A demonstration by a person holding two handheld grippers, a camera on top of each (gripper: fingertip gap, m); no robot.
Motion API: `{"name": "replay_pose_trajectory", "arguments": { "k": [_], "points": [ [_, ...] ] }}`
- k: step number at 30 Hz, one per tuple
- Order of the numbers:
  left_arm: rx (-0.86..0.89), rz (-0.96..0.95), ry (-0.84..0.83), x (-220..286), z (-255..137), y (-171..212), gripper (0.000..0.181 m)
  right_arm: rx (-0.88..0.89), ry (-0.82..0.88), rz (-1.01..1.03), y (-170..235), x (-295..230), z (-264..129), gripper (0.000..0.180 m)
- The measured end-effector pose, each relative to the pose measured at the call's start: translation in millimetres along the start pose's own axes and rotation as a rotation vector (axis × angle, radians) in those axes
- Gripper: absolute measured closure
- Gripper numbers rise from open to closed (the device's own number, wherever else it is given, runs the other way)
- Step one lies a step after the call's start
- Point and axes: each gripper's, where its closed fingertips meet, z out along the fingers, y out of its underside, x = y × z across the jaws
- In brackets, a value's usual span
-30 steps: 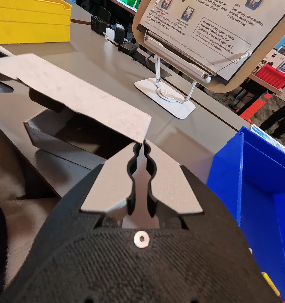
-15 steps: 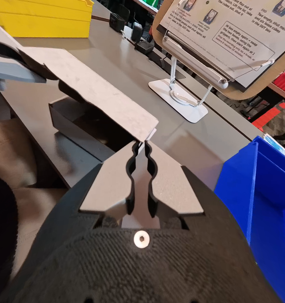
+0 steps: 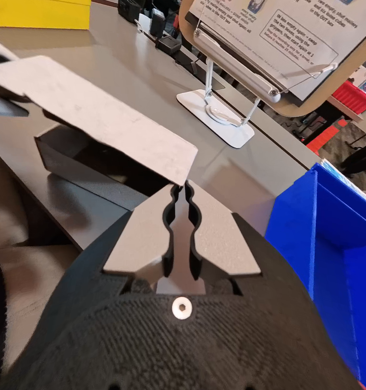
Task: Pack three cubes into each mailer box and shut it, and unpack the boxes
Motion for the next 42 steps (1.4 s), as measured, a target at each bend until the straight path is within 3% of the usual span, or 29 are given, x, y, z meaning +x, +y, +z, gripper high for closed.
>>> {"name": "replay_pose_trajectory", "arguments": {
  "k": [3,7,15,17,19,30,42],
  "points": [
    [-0.008,0.113,-0.013,5,0,0,0.153,-0.010,0.010,0.031,2,4,0,0.177],
    [0.000,0.105,0.022,12,-1,-2,0.146,-0.010,0.015,0.073,3,8,0,0.178],
    [-0.039,0.137,0.008,15,3,4,0.111,-0.019,0.014,0.090,5,7,1,0.178],
    [-0.024,0.153,0.000,15,2,0,0.117,-0.020,0.001,0.089,5,4,1,0.178],
    [-0.005,0.160,-0.022,13,1,-4,0.133,-0.017,-0.020,0.083,5,0,2,0.178],
    [-0.101,0.082,0.030,11,5,17,0.137,-0.115,-0.094,0.041,23,-14,7,0.177],
    [-0.211,-0.173,0.128,13,11,44,0.135,-0.214,-0.144,0.006,44,-29,17,0.175]
  ]
}}
